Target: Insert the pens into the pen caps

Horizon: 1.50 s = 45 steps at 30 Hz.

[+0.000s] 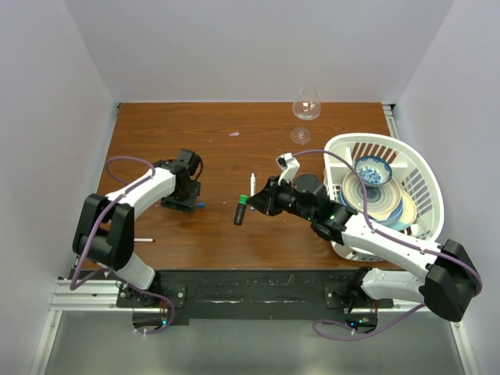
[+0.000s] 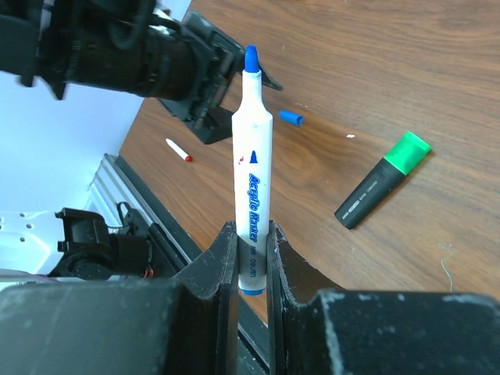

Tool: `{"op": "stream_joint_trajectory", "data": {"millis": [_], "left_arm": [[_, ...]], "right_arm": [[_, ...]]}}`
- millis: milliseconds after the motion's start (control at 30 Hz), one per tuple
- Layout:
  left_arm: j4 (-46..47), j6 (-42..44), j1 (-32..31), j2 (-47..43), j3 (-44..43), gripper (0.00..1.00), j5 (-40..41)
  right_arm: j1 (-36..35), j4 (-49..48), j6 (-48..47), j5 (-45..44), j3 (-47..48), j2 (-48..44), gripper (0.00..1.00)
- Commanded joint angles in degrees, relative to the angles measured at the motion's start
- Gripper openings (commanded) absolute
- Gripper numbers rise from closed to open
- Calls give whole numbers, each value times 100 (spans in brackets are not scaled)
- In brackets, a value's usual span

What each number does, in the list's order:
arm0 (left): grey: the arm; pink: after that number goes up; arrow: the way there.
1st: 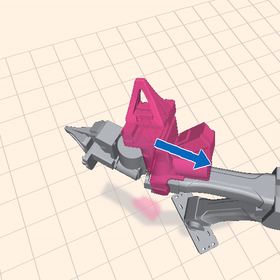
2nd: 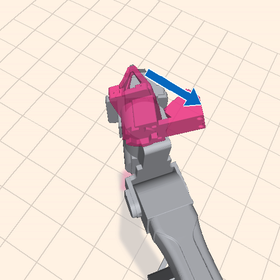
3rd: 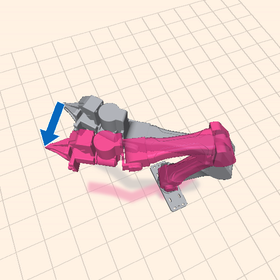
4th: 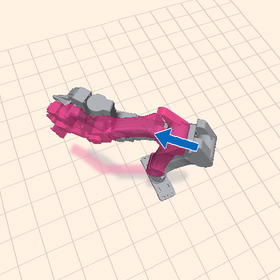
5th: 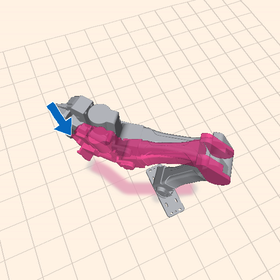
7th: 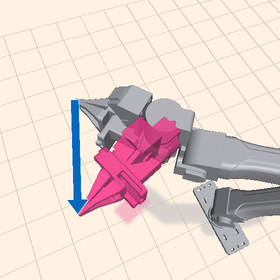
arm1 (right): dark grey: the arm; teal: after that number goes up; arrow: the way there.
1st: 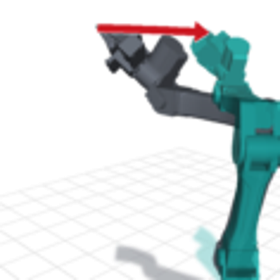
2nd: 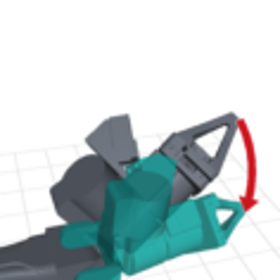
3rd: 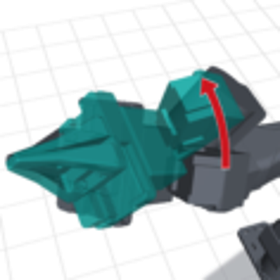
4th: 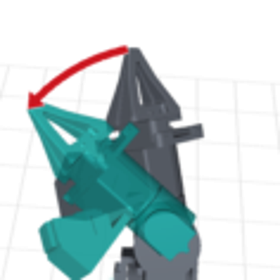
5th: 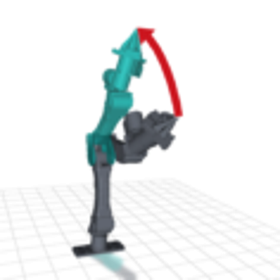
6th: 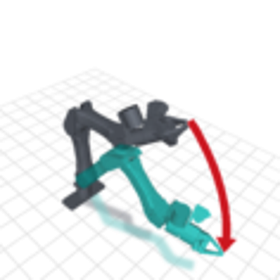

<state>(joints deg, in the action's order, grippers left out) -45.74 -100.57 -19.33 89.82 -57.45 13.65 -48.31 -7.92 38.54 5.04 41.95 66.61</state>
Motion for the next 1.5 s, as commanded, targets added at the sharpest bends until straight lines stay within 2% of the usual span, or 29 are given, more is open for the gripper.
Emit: {"op": "stream_joint_trajectory", "data": {"millis": [0, 367, 967, 1267, 1433, 1467], "left_arm": [[65, -217, -44, 316, -292, 59, 94], [30, -190, -44, 773, -486, 58, 33], [-208, -235, -88, 1336, -574, 38, -301], [-58, -120, -88, 1363, -504, 21, -407], [99, 55, -106, 1258, -372, 0, -495], [135, 151, -106, 1153, -311, 0, -504]], "right_arm": [[-3, -87, -84, -223, 23, -174, 0], [-2, -7, -110, -293, 41, -280, 0], [-3, 115, -189, -416, 50, -420, 0], [-2, 160, -172, -407, 41, -517, 0], [-2, 186, -145, -302, 41, -491, 0], [-3, 186, -128, -284, 15, -482, 0]]}}
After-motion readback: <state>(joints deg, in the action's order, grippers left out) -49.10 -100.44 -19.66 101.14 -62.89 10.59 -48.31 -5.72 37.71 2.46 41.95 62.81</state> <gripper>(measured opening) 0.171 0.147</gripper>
